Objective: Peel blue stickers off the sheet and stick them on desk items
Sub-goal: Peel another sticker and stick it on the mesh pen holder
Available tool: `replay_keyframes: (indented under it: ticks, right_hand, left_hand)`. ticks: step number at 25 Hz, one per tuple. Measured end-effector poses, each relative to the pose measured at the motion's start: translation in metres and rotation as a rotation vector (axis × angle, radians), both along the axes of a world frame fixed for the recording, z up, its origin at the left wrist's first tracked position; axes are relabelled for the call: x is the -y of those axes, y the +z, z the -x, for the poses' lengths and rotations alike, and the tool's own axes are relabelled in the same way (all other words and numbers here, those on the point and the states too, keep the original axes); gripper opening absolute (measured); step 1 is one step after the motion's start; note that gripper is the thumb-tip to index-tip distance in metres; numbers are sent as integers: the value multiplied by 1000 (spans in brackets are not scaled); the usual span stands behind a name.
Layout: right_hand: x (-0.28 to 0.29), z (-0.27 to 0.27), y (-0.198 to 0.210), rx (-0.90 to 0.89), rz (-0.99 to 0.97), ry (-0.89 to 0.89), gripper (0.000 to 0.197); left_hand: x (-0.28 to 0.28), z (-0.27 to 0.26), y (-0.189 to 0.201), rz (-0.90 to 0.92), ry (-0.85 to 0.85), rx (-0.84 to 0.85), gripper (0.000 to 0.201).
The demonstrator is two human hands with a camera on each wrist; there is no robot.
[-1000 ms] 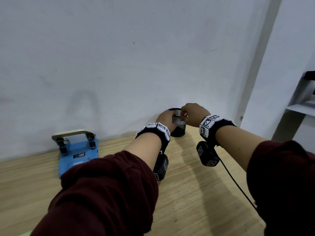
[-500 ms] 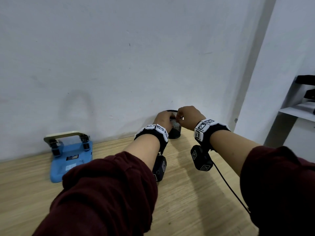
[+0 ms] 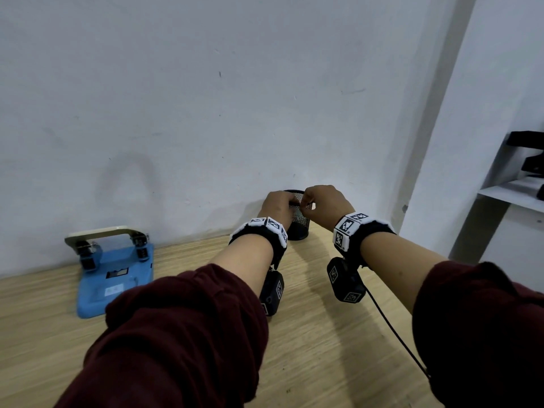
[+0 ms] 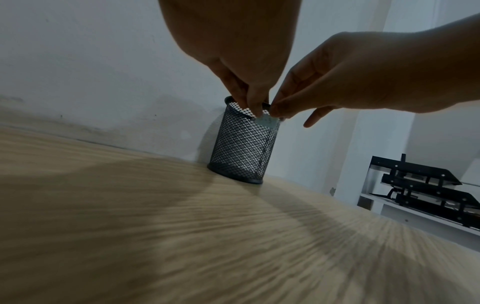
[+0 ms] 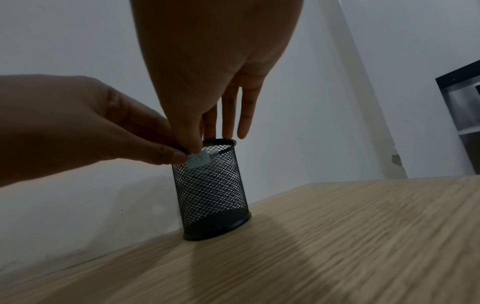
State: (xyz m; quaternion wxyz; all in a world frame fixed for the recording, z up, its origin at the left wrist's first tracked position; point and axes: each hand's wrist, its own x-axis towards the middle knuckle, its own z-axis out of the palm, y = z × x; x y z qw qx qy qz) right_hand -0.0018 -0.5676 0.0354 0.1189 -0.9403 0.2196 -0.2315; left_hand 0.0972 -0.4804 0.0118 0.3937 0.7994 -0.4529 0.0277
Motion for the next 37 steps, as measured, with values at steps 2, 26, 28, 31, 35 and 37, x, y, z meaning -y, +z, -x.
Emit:
replay_keyframes:
  ticks: [2,26,28,31,35,37]
  right_hand:
    - [-1,1,-1,12,-2,5,16]
    - [19,1,-1,29,106,110,15]
    - [20,-1,0,1,130,111,16]
    - [23,-2,4,-42,151,100,17]
    - [22,5,11,-126,153,98,29]
    - [20,3,15,-171,166,94,35]
  left_hand:
    - [-1,0,0,9,6,0,28]
    - [-9,8,7,-25,24,56,23]
    - [-9,9,7,-33,34,70,24]
    - [-9,9,6,-26,53,59,25]
    - [-10,11,6,-18,58,38,26]
    - [-10,12,7,-13,52,33,25]
